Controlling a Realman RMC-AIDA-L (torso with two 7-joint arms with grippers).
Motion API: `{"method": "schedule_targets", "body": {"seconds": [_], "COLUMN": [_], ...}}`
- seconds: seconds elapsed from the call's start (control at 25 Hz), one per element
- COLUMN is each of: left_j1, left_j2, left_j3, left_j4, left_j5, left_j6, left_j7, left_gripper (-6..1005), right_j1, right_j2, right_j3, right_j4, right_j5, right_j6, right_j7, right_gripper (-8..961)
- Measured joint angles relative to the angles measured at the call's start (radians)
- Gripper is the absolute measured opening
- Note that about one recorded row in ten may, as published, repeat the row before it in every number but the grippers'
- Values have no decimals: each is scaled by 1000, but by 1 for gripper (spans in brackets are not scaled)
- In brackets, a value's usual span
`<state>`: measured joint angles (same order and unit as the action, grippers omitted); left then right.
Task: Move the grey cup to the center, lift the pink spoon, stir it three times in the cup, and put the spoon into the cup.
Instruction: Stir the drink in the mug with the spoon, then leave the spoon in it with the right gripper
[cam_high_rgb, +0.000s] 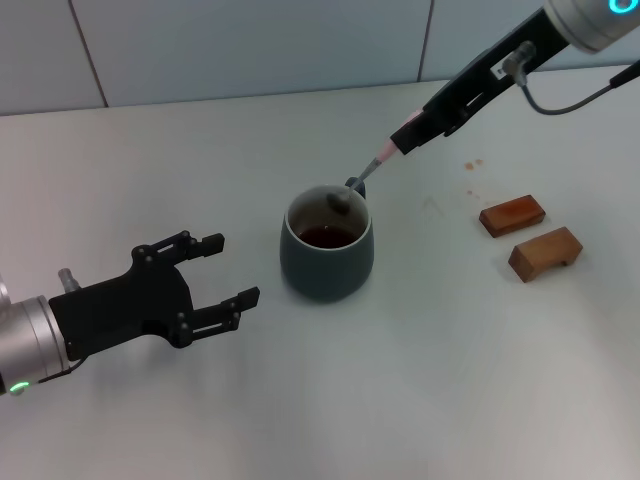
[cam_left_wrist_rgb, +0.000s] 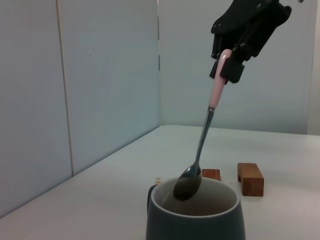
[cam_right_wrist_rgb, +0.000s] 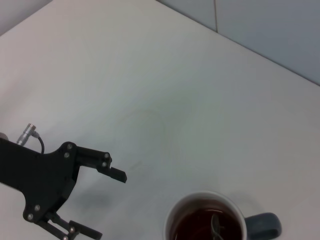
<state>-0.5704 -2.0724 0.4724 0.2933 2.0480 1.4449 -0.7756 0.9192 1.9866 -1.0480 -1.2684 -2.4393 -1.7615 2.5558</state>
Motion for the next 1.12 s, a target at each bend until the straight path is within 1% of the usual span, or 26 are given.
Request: {"method": "schedule_targets", "body": {"seconds": [0.2, 0.28, 0.4, 0.56, 0.6, 0.68, 0.72, 0.84, 0.88, 1.12], "left_j1": [0, 0, 0, 0, 0, 1, 1, 4, 4, 6], "left_j2": [0, 0, 0, 0, 0, 0, 0, 0, 0, 0], "left_j3": [0, 0, 0, 0, 0, 0, 0, 0, 0, 0], "left_j4": [-2, -2, -2, -2, -2, -1, -1, 0, 0, 0], "left_j5": [0, 0, 0, 0, 0, 0, 0, 0, 0, 0], "left_j6": [0, 0, 0, 0, 0, 0, 0, 0, 0, 0], "left_j7": [3, 3, 4, 4, 4, 4, 4, 5, 6, 8], "left_gripper": [793, 794, 794, 794, 794, 794, 794, 793, 793, 793], "right_j1": [24, 39, 50, 79, 79, 102, 102, 126, 136, 145], "right_j2": [10, 20, 25, 32, 32, 40, 40, 49, 50, 44], "right_j3": [-4, -6, -12, -56, -56, -75, -75, -81, -82, -76], "right_j4": [60, 95, 125, 214, 214, 269, 269, 320, 334, 335], "right_j5": [-16, -44, -53, -55, -55, -55, -55, -60, -66, -104], "right_j6": [23, 37, 49, 92, 92, 121, 121, 169, 196, 220], "right_j7": [-15, -30, -37, -44, -44, -58, -58, -75, -79, -80], "right_gripper": [125, 125, 125, 125, 125, 125, 125, 125, 125, 125]}}
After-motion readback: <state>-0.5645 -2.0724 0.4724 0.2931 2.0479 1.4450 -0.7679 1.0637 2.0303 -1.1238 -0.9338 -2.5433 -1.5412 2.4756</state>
